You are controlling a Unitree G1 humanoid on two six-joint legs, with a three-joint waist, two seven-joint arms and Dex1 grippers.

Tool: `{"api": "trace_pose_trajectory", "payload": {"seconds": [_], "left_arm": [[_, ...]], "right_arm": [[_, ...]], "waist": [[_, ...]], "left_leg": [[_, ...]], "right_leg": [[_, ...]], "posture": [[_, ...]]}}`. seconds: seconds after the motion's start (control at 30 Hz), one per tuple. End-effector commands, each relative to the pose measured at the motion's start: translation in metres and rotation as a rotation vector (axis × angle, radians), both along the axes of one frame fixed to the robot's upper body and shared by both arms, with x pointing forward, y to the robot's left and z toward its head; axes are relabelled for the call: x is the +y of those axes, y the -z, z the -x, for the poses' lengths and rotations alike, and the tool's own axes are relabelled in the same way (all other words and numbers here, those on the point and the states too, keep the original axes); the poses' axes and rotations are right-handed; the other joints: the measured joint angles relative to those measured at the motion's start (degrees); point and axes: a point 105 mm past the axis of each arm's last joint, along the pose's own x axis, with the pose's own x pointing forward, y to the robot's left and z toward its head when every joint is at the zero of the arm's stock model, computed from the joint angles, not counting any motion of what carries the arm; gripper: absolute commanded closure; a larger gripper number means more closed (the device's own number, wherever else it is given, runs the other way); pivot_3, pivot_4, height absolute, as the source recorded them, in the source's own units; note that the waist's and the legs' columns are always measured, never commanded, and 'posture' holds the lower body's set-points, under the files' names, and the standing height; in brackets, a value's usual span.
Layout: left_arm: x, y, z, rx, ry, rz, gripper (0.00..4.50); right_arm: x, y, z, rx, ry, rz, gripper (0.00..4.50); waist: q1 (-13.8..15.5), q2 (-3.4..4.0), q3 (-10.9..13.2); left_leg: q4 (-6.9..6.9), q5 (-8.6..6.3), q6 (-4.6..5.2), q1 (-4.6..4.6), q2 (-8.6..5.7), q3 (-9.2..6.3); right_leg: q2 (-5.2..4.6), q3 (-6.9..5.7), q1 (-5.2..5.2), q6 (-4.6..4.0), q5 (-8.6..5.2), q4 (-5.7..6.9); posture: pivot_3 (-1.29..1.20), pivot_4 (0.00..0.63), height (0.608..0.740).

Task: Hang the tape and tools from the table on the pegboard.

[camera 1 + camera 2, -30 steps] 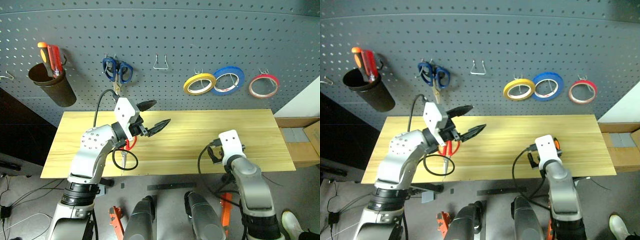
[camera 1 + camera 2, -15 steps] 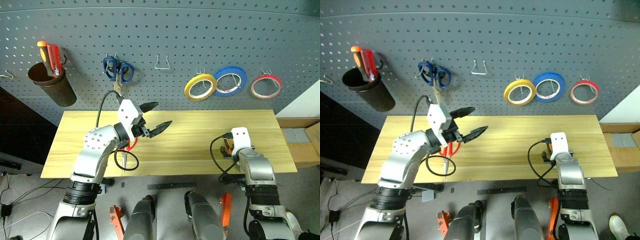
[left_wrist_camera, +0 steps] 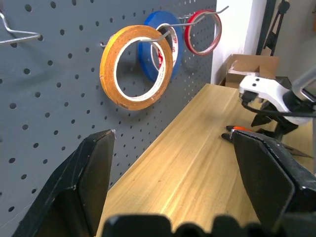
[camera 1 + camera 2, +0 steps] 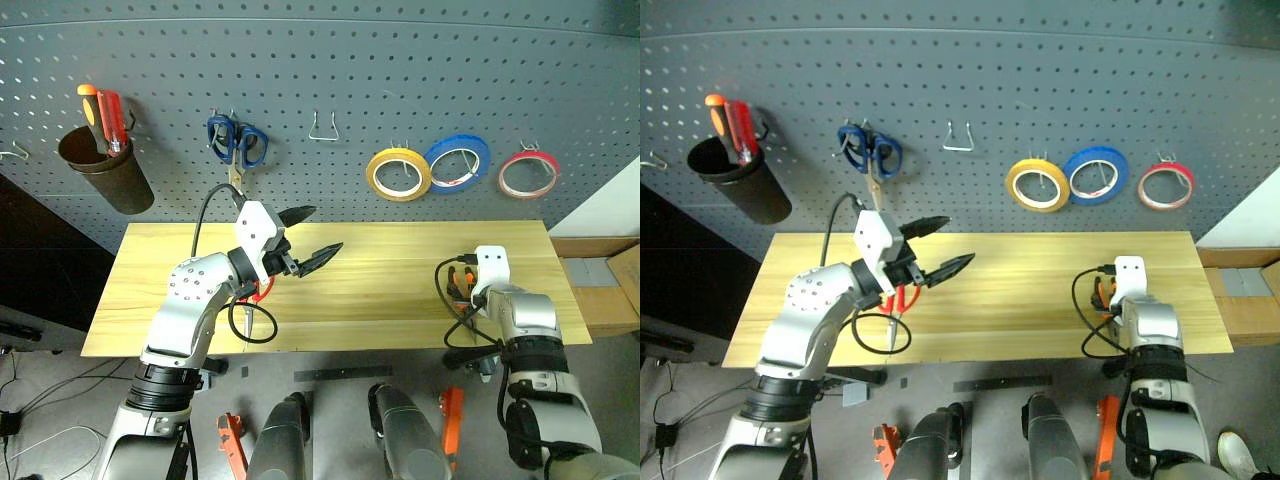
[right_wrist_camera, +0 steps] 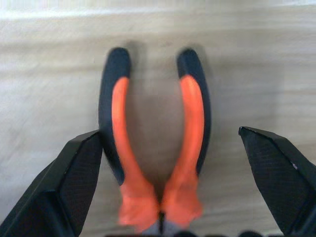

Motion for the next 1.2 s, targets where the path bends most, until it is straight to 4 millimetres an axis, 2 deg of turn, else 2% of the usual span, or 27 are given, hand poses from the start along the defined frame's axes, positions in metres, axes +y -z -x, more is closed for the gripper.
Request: {"api": "trace_pose_trajectory", "payload": {"seconds": [0.03, 0.07, 0.17, 0.3, 0.47, 0.5, 0.6, 0.73, 0.87, 1.03, 1.13, 1.2], "left_arm": [[0.000, -0.009, 0.002, -0.045, 0.002, 0.012, 0.47], [0.000, -0.009, 0.002, -0.046, 0.001, 0.012, 0.47], [0.005, -0.008, 0.001, -0.045, -0.022, 0.017, 0.47], [0.011, -0.005, 0.001, -0.030, -0.054, 0.026, 0.47], [0.023, -0.002, 0.001, -0.013, -0.109, 0.052, 0.47], [0.026, -0.003, 0.001, -0.027, -0.118, 0.050, 0.47], [0.043, -0.006, 0.003, -0.015, -0.148, 0.087, 0.47], [0.069, -0.015, -0.001, -0.044, -0.256, 0.136, 0.47], [0.091, -0.024, 0.003, -0.074, -0.333, 0.177, 0.47], [0.099, -0.026, 0.003, -0.082, -0.372, 0.177, 0.47], [0.103, -0.032, 0.004, -0.109, -0.391, 0.183, 0.47], [0.104, -0.037, 0.004, -0.128, -0.400, 0.193, 0.47]], "right_arm": [[-0.004, 0.020, 0.011, 0.091, 0.035, -0.042, 0.03], [-0.003, 0.021, 0.012, 0.099, 0.039, -0.054, 0.03], [0.006, 0.026, 0.016, 0.140, 0.068, -0.138, 0.60], [0.020, 0.022, 0.015, 0.126, 0.070, -0.188, 1.89], [0.038, -0.006, 0.003, -0.020, -0.038, -0.093, 1.90], [0.044, -0.015, 0.001, -0.060, -0.074, -0.071, 1.90], [0.085, -0.060, 0.007, -0.232, -0.258, -0.023, 1.90], [0.132, -0.102, 0.032, -0.403, -0.426, -0.017, 1.90], [0.187, -0.158, 0.057, -0.626, -0.608, -0.027, 1.90], [0.208, -0.210, 0.052, -0.823, -0.690, 0.028, 1.90], [0.220, -0.251, 0.038, -0.952, -0.715, 0.026, 1.90], [0.224, -0.272, 0.028, -1.006, -0.711, 0.020, 1.90]], "waist": [[0.0, -0.07, -0.3], [0.0, -0.07, -0.4], [0.0, -0.07, -0.7], [0.0, -0.07, -0.8], [-0.1, -0.07, -0.8], [-0.1, -0.05, -0.8], [-0.2, 0.02, -0.8], [-0.4, 0.03, -0.8], [-0.3, 0.03, -0.8], [0.2, 0.01, -0.8], [0.3, 0.01, -0.8], [0.3, 0.00, -0.8]], "left_leg": [[0.00, 0.00, 0.00, 0.00, 0.00, 0.00], [0.00, 0.00, 0.00, -0.01, 0.00, 0.00], [0.00, 0.00, 0.00, 0.00, 0.00, -0.01], [0.00, 0.00, 0.00, 0.02, 0.02, -0.01], [-0.03, 0.00, 0.00, 0.01, 0.06, 0.00], [-0.03, 0.00, 0.00, 0.00, 0.06, 0.00], [-0.04, 0.00, 0.00, -0.07, 0.06, -0.02], [-0.05, -0.01, -0.01, -0.20, 0.10, -0.22], [-0.05, -0.01, -0.01, -0.20, 0.09, -0.31], [-0.01, 0.00, -0.02, -0.19, 0.05, -0.34], [-0.01, 0.00, -0.02, -0.20, 0.04, -0.37], [-0.04, 0.00, -0.02, -0.19, 0.05, -0.36]], "right_leg": [[0.00, 0.01, 0.00, 0.00, 0.00, -0.01], [0.00, 0.01, 0.00, 0.00, 0.00, -0.01], [0.00, 0.00, 0.01, 0.00, 0.00, -0.01], [0.02, 0.00, 0.03, 0.00, 0.00, -0.01], [0.04, 0.02, -0.02, 0.00, 0.00, 0.00], [0.04, 0.02, -0.04, 0.00, 0.00, 0.01], [0.03, 0.05, -0.14, 0.00, 0.00, 0.02], [0.04, 0.01, -0.29, 0.01, 0.00, 0.04], [0.04, -0.01, -0.27, 0.01, -0.01, -0.01], [0.00, -0.04, -0.25, 0.00, -0.01, -0.04], [-0.01, -0.09, -0.25, -0.01, 0.00, -0.06], [-0.01, -0.09, -0.26, -0.02, 0.01, -0.05]], "posture": [[-0.13, 0.259, 0.740], [-0.13, 0.259, 0.740], [-0.13, 0.256, 0.740], [-0.13, 0.257, 0.740], [-0.13, 0.258, 0.740], [-0.12, 0.258, 0.740], [-0.13, 0.259, 0.740], [-0.13, 0.260, 0.740], [-0.12, 0.259, 0.740], [-0.11, 0.248, 0.740], [-0.10, 0.239, 0.740], [-0.09, 0.232, 0.740]]}}
